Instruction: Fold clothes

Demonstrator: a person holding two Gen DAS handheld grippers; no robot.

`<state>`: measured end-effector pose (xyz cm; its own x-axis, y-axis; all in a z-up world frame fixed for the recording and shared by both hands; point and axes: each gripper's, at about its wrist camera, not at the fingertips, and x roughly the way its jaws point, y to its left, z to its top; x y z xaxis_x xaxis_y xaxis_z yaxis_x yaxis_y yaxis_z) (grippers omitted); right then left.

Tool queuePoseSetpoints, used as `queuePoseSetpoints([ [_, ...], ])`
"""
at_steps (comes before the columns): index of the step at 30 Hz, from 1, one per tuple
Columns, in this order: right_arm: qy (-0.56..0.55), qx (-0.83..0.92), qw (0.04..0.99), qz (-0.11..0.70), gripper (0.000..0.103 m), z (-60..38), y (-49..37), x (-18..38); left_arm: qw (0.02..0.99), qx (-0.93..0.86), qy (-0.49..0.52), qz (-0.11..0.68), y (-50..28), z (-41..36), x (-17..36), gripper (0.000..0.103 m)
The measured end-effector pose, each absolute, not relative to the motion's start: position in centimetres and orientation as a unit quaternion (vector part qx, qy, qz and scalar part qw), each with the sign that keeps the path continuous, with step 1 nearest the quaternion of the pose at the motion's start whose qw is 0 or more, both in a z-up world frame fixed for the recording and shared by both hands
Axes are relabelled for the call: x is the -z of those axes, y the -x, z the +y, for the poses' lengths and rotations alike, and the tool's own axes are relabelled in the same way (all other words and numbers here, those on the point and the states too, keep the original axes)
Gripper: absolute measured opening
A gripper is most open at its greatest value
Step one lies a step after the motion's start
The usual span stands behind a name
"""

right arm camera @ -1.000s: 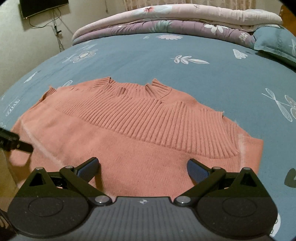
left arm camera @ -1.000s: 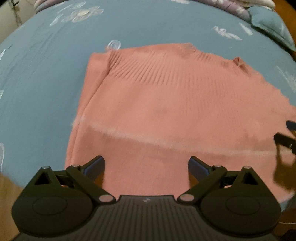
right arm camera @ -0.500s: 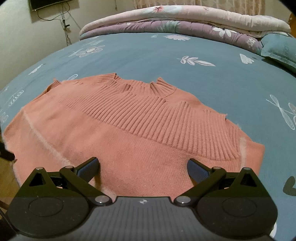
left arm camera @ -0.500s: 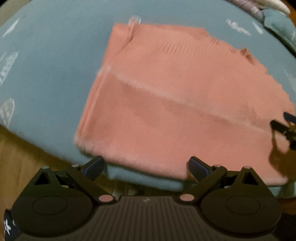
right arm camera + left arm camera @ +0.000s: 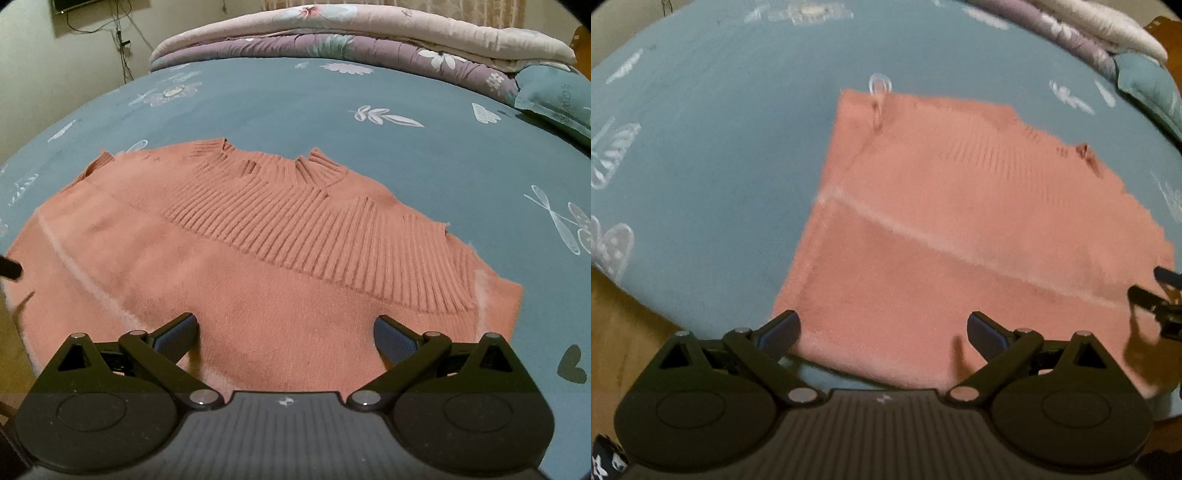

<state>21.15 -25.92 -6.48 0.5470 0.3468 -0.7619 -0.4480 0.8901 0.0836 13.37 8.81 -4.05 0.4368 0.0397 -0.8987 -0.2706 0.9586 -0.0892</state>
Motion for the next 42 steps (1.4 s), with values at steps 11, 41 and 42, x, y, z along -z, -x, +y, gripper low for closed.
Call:
queuePoseSetpoints([
  [11, 0.056, -0.183, 0.878, 0.439, 0.103, -24.8, -21.3, 6.1, 0.877, -0.018, 0.131, 0.462, -14.6, 10.9, 2.0, 0.098],
  [41, 0.069, -0.031, 0.895, 0.441, 0.103, -14.0, -18.1, -0.3, 0.798, 0.241, 0.278, 0.477, -22.9, 21.6, 7.8, 0.102],
  [42, 0.07, -0.028, 0.895, 0.439, 0.103, -13.9, -17.9, -0.5, 0.791, 0.245, 0.293, 0.477, -23.3, 21.9, 8.2, 0.102],
])
